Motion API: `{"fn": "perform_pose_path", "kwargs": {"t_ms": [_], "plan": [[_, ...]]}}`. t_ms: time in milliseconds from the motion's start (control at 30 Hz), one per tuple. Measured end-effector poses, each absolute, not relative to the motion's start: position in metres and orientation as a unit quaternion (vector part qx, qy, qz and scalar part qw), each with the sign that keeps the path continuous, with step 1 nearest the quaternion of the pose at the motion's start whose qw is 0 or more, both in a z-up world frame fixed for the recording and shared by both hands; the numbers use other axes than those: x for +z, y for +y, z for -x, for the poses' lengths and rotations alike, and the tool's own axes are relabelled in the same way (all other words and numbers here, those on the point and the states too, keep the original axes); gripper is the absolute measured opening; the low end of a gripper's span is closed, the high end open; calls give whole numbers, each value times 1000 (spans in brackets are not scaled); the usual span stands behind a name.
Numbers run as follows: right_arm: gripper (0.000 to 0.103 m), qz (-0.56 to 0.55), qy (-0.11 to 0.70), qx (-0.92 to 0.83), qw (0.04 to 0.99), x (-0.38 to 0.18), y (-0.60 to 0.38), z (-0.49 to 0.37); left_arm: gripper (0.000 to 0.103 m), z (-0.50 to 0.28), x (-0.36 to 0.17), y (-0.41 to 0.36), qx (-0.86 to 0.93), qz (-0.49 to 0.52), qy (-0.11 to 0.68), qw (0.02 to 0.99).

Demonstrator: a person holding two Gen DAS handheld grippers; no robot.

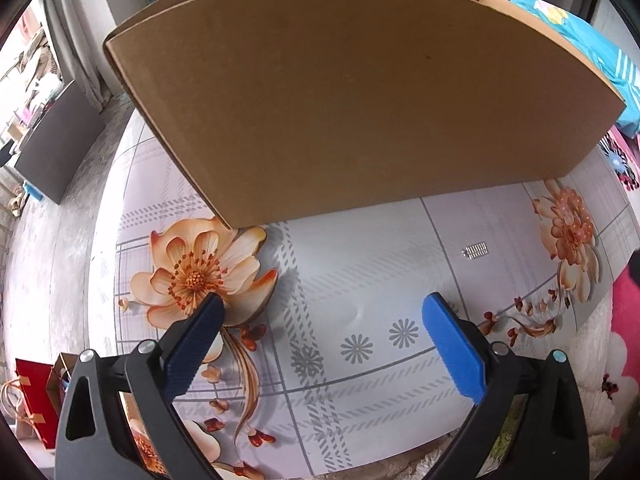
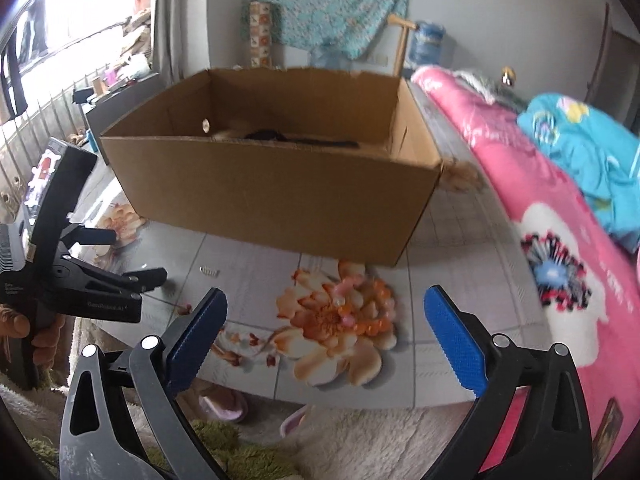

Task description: Organize jewelry

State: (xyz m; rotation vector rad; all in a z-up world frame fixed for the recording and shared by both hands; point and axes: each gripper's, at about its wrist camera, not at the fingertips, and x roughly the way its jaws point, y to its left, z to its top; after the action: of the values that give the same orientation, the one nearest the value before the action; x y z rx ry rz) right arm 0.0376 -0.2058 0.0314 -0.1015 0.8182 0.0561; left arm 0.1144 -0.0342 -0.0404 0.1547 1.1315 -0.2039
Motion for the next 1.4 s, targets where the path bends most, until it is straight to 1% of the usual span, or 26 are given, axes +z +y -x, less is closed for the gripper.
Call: {"fn": "perform_pose_path", "kwargs": {"t_ms": [233, 400, 833, 1267, 1400], "plan": [[95, 80, 404, 18, 911, 22, -189, -43, 97, -109, -40, -37, -81, -66, 538, 837], [95, 110, 435, -3, 894, 5, -181, -55, 97, -107, -39, -38, -73, -61, 544, 834], [95, 66, 466, -15, 882, -8, -190, -66, 97, -106, -38, -35, -64, -52, 545, 834], [95, 24, 461, 1, 887, -4, -209, -75, 97, -105, -38, -36, -59, -50, 545, 835], [95, 28, 460, 20, 887, -3, -205, -77, 98, -105, -37, -37, -57, -49, 545, 835]]}}
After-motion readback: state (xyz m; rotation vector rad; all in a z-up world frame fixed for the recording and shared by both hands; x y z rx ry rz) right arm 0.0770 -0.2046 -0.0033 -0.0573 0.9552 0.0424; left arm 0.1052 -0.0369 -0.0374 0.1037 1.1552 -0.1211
